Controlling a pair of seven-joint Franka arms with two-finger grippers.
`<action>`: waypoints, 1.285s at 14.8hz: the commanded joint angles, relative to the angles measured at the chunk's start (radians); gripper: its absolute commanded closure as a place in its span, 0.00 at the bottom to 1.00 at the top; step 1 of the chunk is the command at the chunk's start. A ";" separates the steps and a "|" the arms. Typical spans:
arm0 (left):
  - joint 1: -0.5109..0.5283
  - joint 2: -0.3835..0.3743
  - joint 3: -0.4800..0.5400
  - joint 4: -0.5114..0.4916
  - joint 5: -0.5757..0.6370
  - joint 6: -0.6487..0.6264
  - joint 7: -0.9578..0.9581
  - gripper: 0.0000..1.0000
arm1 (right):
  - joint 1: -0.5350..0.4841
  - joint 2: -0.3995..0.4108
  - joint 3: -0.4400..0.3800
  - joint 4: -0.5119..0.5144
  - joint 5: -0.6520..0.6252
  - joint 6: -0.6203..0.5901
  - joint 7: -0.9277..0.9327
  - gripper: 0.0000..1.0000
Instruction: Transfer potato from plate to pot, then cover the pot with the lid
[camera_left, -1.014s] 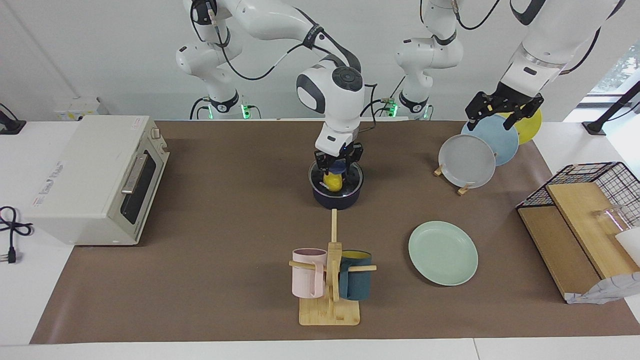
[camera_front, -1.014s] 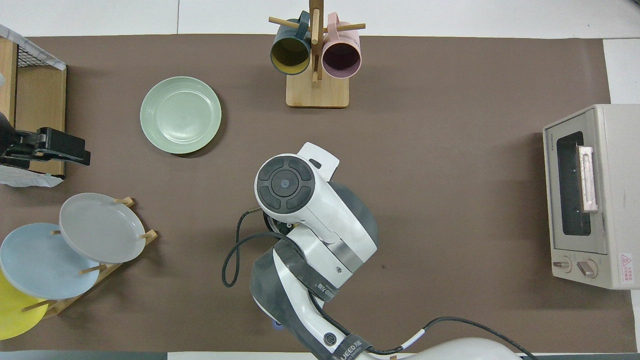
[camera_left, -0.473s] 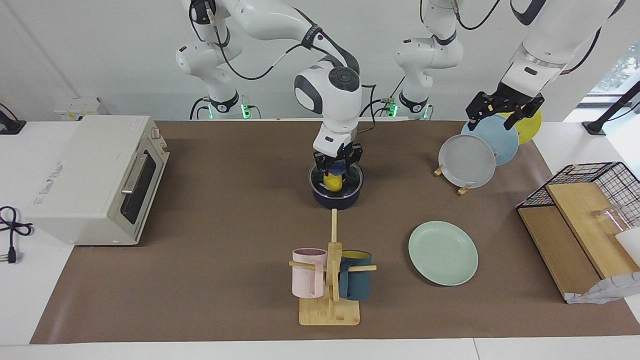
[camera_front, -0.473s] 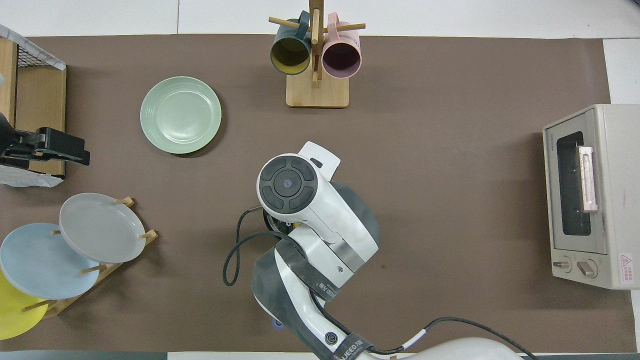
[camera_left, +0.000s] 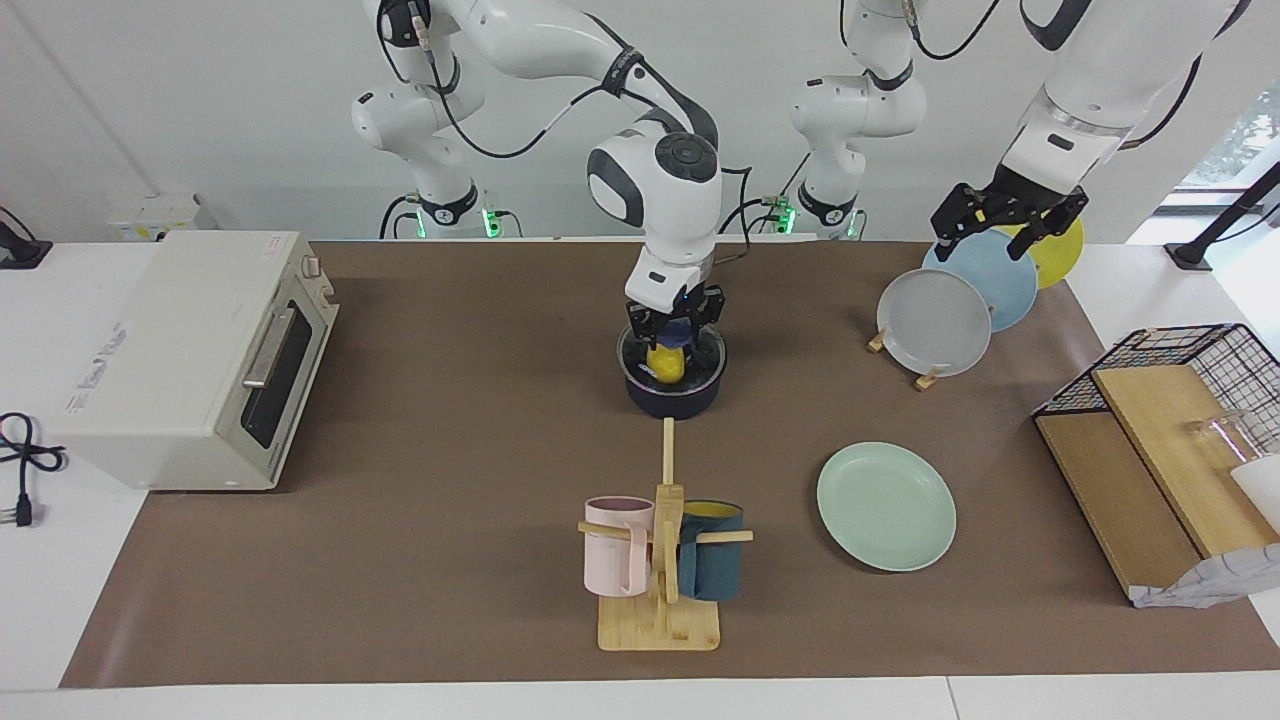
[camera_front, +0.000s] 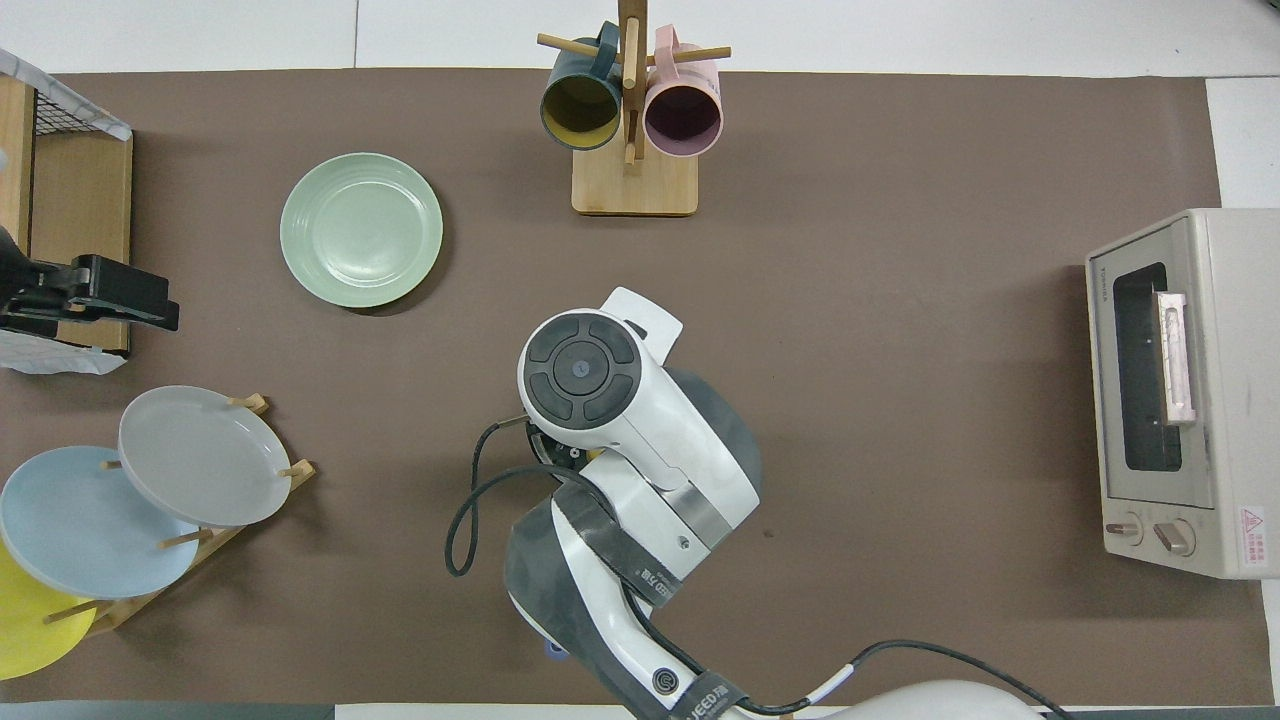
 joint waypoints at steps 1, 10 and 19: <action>0.008 -0.010 -0.003 -0.012 0.023 0.010 0.012 0.00 | -0.007 -0.021 0.005 -0.056 0.019 0.027 0.017 1.00; 0.007 -0.011 -0.003 -0.014 0.023 0.006 0.010 0.00 | -0.008 -0.025 0.005 -0.068 0.013 0.033 0.008 0.00; 0.004 -0.011 -0.003 -0.012 0.021 0.006 0.009 0.00 | -0.083 -0.025 -0.006 0.149 -0.004 -0.143 0.005 0.00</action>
